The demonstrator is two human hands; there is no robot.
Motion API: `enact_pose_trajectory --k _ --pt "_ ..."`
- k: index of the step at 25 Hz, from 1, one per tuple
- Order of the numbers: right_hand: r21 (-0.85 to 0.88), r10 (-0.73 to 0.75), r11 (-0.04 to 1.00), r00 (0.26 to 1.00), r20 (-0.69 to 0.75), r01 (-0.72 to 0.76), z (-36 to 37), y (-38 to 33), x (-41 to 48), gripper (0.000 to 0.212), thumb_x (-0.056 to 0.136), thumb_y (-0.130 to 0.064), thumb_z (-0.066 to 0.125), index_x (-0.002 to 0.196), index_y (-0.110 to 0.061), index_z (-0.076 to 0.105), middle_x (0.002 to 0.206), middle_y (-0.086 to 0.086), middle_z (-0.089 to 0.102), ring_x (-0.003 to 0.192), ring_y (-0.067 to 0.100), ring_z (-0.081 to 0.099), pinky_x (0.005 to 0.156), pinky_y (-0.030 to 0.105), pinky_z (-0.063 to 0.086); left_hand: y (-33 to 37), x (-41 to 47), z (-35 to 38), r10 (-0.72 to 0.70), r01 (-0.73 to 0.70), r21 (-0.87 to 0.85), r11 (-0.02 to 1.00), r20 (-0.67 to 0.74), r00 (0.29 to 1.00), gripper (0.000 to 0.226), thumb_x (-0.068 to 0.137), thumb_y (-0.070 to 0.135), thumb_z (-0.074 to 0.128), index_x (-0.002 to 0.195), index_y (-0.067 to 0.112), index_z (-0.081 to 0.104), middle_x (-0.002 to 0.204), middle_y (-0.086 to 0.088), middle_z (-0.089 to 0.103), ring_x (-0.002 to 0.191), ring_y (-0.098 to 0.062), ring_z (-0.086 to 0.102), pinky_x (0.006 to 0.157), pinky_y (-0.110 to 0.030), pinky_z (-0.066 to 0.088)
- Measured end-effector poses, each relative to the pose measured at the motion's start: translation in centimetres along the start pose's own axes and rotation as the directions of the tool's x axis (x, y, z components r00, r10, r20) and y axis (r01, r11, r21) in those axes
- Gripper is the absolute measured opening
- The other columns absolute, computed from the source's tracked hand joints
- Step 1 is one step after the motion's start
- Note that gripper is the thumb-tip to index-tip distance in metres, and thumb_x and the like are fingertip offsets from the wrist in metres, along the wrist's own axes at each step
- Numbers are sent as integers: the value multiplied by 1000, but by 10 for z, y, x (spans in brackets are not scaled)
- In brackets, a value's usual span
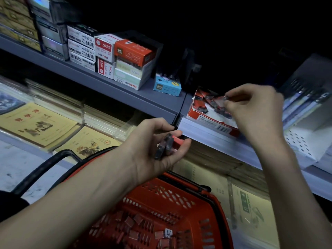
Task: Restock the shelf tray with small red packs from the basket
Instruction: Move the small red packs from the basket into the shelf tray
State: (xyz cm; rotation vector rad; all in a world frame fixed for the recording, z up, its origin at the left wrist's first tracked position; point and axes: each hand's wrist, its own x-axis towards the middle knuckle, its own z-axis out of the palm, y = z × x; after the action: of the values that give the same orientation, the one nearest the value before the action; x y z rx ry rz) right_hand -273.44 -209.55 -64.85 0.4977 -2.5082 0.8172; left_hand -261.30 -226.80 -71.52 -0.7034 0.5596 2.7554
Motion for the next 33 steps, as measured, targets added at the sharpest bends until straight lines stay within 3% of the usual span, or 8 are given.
enact_pose_trajectory --k 4,7,10,14,18,25,30,33 --pt "-168 0 985 965 262 46 19 10 5 8 87 -16 79 88 -24 81 81 -6 72 76 9 65 75 27 48 6 -3 3 66 -66 5 998 11 998 34 85 -12 54 119 -13 62 117 -26 56 105 -30 62 84 -46 64" --pt "-84 -29 996 988 153 42 3 2 -3 16 93 -17 70 97 -28 81 87 -14 74 80 -3 64 74 12 44 7 5 0 62 -62 0 998 2 998 30 93 -14 55 121 -5 62 123 -31 64 103 -35 72 59 -36 65" --pt "243 -10 969 984 178 -34 -4 -21 -30 14 93 -22 70 91 -29 81 78 -17 75 75 -2 67 71 22 52 1 12 2 80 -82 178 981 16 997 15 99 -1 57 110 -2 67 81 -12 73 73 -22 74 35 -18 45" --pt "255 -9 965 969 246 -56 8 -27 -66 13 93 -22 71 87 -29 80 73 -13 74 67 12 69 69 36 59 -1 8 6 13 -31 356 934 54 998 16 99 8 50 99 2 65 63 -6 62 54 -13 61 26 -13 30" --pt "261 -13 963 954 301 -69 12 -17 -86 15 92 -20 70 83 -29 78 66 1 71 60 24 65 60 41 54 16 -7 -9 101 -106 410 906 34 994 15 101 11 44 95 5 57 63 -6 57 57 -11 54 27 -9 25" --pt "161 -92 987 902 421 25 32 -17 -118 15 91 -22 71 84 -32 79 64 -23 67 68 -5 65 62 12 48 31 -23 -41 150 -110 533 839 -32 988 13 100 11 41 101 6 53 67 -4 52 43 -5 43 26 -11 20" --pt "124 -137 989 834 535 83 58 -24 -152 12 90 -26 70 85 -32 79 65 -24 65 67 -5 63 65 7 38 23 -28 -87 136 -32 645 764 -112 984 16 99 12 42 100 7 57 69 -4 56 43 -7 40 26 -13 21" --pt "104 -183 983 703 687 154 92 -28 -184 12 92 -26 68 92 -29 79 71 -22 65 65 -5 59 66 15 43 12 -29 -125 109 78 674 735 -231 967 17 101 16 44 96 9 58 67 -2 57 44 -9 42 27 -14 21"
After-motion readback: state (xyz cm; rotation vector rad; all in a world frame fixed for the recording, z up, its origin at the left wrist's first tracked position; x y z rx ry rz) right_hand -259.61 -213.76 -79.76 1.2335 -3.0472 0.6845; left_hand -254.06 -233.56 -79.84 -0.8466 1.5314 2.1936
